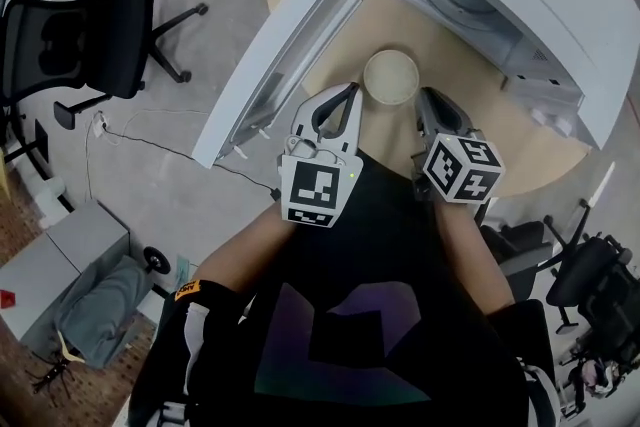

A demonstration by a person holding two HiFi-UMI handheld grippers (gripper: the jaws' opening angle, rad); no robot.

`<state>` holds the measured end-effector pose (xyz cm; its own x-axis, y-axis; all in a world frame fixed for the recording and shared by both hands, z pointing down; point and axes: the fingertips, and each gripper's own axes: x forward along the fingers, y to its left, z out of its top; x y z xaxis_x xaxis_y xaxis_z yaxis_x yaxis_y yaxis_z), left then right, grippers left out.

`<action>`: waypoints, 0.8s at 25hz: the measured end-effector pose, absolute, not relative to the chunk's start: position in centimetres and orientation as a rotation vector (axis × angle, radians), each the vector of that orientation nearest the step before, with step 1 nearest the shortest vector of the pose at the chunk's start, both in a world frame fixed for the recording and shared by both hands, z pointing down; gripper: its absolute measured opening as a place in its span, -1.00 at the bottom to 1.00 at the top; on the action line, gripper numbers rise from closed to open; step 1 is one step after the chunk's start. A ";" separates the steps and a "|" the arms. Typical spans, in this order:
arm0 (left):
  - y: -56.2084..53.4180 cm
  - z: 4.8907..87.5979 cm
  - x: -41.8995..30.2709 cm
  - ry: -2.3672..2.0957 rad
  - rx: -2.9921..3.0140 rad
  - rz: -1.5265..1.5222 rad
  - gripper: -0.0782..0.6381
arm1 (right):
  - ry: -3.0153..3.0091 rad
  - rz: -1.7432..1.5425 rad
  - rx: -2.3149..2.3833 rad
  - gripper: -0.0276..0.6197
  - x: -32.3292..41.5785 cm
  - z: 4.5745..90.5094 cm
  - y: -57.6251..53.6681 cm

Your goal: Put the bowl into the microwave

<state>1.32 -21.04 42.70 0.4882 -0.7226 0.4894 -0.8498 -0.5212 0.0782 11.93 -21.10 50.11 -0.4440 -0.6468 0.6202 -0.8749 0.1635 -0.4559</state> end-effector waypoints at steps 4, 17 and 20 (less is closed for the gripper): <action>-21.7 44.2 1.3 -1.334 2.414 0.640 -0.66 | -2.145 1.231 1.486 -0.86 12.4 51.2 -21.8; -22.3 46.6 0.2 -1.386 2.347 0.729 -0.66 | -2.126 1.453 1.422 -0.71 11.9 53.2 -21.9; -22.4 47.1 0.1 -1.394 2.331 0.738 -0.66 | -2.119 1.509 1.398 -0.71 11.6 53.7 -21.6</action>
